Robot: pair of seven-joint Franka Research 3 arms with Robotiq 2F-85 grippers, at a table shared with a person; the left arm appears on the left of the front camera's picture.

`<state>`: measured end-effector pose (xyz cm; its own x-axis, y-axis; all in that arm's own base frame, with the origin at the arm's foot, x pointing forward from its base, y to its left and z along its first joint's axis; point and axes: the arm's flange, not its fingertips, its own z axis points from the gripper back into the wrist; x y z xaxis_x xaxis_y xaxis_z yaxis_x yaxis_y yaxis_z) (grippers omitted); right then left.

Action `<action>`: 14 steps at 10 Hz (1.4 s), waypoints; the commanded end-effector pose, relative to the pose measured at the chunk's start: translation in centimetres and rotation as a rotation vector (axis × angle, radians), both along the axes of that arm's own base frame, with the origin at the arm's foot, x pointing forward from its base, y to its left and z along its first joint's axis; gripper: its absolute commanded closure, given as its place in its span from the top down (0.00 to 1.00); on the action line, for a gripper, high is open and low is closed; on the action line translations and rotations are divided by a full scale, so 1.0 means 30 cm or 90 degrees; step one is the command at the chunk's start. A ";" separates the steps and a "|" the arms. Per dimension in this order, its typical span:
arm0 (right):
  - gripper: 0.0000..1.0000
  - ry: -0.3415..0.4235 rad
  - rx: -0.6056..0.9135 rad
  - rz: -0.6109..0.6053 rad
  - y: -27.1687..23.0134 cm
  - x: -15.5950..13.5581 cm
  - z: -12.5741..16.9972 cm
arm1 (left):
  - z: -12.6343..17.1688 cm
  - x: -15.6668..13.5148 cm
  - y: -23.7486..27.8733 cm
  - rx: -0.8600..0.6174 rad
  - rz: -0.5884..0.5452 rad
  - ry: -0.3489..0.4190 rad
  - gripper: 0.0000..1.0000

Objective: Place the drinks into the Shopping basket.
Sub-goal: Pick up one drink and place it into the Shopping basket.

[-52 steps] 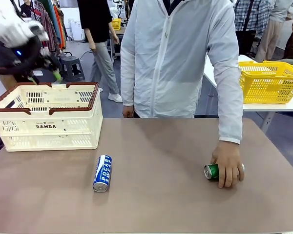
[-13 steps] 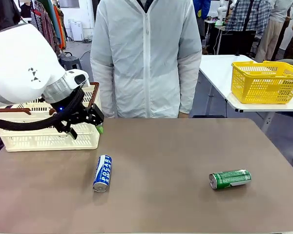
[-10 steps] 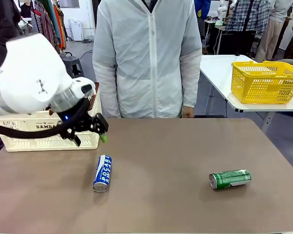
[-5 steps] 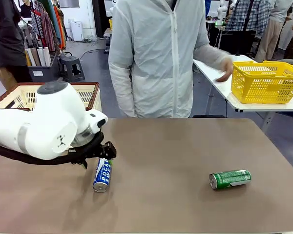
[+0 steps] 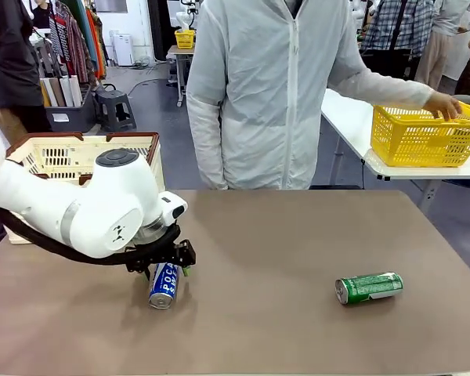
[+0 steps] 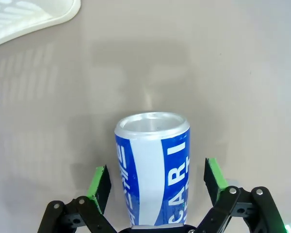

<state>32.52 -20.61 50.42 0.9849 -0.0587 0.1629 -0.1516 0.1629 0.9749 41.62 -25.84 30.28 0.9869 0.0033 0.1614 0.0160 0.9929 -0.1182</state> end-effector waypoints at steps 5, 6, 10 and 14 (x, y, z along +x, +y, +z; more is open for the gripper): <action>1.00 0.009 0.000 0.005 -0.004 -0.006 0.015 | 0.009 0.010 0.001 0.029 0.024 0.011 0.00; 1.00 0.009 0.000 0.005 -0.004 -0.006 0.015 | 0.018 0.003 0.010 0.029 0.025 0.010 0.00; 1.00 0.009 0.000 0.005 -0.004 -0.006 0.015 | 0.334 -0.153 0.107 0.009 -0.025 0.029 0.00; 1.00 0.009 0.000 0.005 -0.004 -0.006 0.015 | 0.822 -0.240 0.346 0.028 -0.030 -0.015 0.00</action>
<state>32.53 -20.62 50.40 0.9850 -0.0588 0.1622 -0.1509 0.1625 0.9751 32.48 -17.28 53.85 0.9853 -0.0410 0.1658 0.0528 0.9963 -0.0678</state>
